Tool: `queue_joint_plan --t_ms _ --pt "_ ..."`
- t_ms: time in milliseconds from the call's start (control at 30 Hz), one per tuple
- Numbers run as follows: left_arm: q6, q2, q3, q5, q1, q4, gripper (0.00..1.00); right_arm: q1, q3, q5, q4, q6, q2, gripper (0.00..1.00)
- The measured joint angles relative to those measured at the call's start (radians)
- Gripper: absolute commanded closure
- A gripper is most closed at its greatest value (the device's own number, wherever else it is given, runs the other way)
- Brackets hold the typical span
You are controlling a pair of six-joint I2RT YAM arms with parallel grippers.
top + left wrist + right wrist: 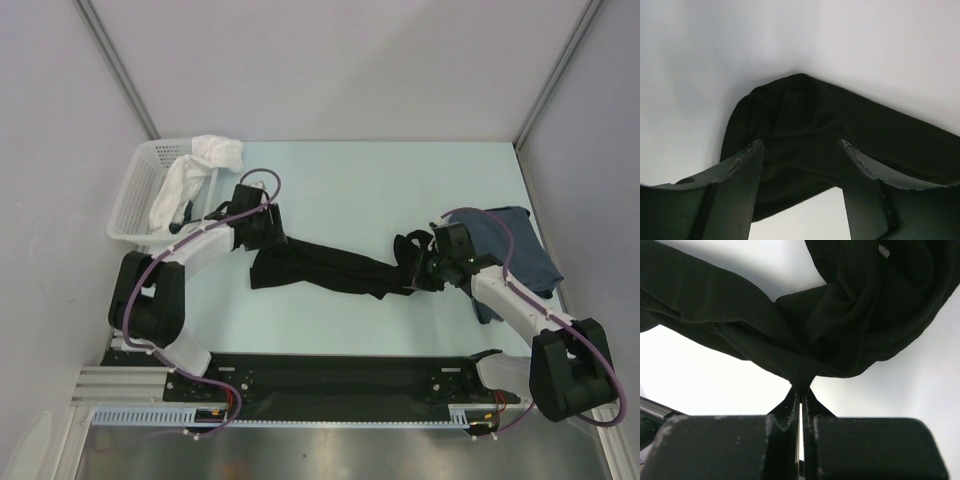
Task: Fold and stack the tank tops
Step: Flatten the tank top out
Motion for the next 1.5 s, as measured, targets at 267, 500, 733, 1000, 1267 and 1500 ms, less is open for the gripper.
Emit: queue_joint_plan --t_ms 267,500,733,1000,1267,1500 --pt "0.009 0.088 0.0 -0.011 0.0 -0.009 0.44 -0.005 0.0 -0.003 0.002 -0.003 0.002 1.0" --pt "0.017 0.156 0.014 0.005 0.0 -0.009 0.95 -0.007 0.0 -0.008 0.002 -0.003 0.002 1.0" --pt "0.02 0.083 0.019 -0.019 0.0 -0.043 1.0 -0.031 0.018 -0.01 -0.009 -0.011 0.002 1.0" --pt "0.011 -0.226 0.027 -0.023 0.0 -0.106 1.0 -0.057 0.137 -0.008 -0.041 -0.03 -0.001 1.0" --pt "-0.016 -0.406 0.063 -0.024 0.021 -0.203 1.0 -0.097 0.326 -0.005 -0.135 -0.037 -0.078 1.0" --pt "-0.034 -0.571 0.089 0.002 0.139 -0.267 1.0 -0.177 0.432 -0.023 -0.169 -0.049 -0.156 1.0"
